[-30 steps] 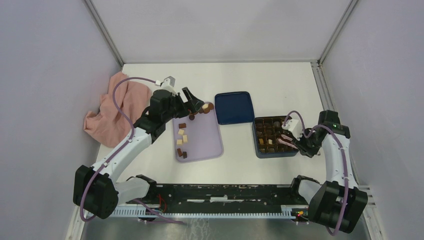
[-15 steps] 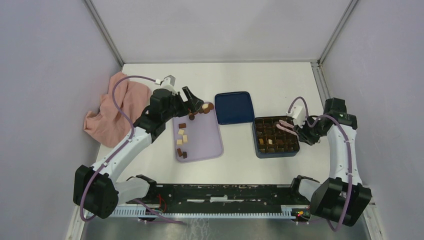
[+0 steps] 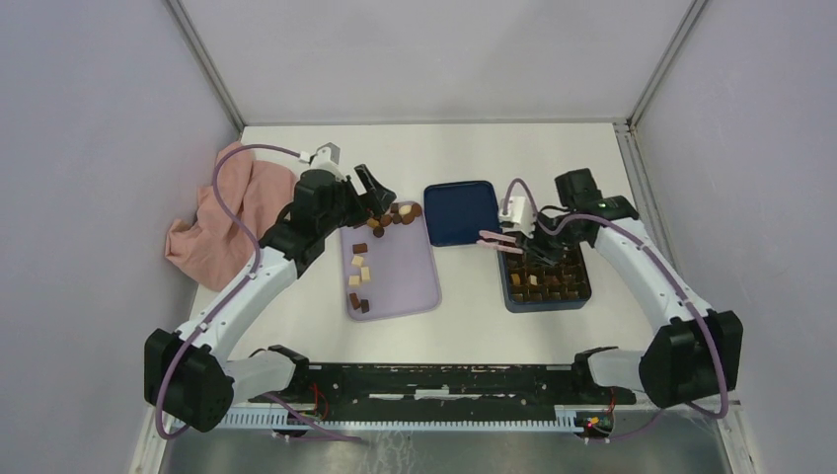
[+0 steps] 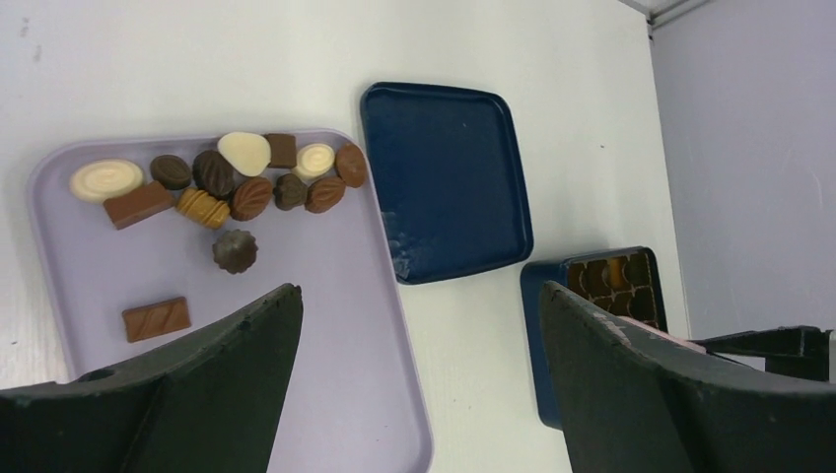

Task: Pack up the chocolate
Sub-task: Place the fake chocolate in the packing box, then pick up the fake chocolate from the plate.

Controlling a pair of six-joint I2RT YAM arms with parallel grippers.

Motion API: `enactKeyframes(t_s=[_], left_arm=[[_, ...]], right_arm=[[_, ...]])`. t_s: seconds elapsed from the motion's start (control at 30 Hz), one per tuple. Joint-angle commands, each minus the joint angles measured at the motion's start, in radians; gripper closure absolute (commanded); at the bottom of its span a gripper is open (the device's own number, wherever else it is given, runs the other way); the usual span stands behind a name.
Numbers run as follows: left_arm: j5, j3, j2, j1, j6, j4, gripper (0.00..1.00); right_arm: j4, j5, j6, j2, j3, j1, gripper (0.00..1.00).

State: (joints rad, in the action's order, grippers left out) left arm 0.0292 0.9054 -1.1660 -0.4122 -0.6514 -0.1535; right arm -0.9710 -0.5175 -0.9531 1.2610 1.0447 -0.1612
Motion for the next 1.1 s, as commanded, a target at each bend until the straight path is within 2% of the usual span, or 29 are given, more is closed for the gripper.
enactKeyframes(t_s=[0.0, 0.2, 0.37, 0.6, 0.8, 1.07], left_arm=[[-0.098, 0.045, 0.025, -0.003, 0.033, -0.064, 0.06], [-0.223, 0.051, 0.034, -0.002, -0.020, -0.194, 0.06], [-0.306, 0.055, 0.049, -0.002, -0.045, -0.302, 0.06], [-0.397, 0.033, 0.089, -0.002, -0.080, -0.358, 0.06], [-0.473, 0.026, 0.116, -0.003, -0.114, -0.388, 0.06], [-0.517, 0.030, 0.132, -0.002, -0.123, -0.400, 0.06]], right_arm=[[0.170, 0.061, 0.123, 0.081, 0.088, -0.168, 0.65], [0.267, 0.193, 0.207, 0.274, 0.211, -0.391, 0.65], [0.290, 0.279, 0.255, 0.464, 0.350, -0.493, 0.65], [0.279, 0.326, 0.310, 0.686, 0.555, -0.548, 0.64], [0.253, 0.353, 0.337, 0.802, 0.690, -0.568, 0.63], [0.237, 0.359, 0.353, 0.851, 0.718, -0.590, 0.60]])
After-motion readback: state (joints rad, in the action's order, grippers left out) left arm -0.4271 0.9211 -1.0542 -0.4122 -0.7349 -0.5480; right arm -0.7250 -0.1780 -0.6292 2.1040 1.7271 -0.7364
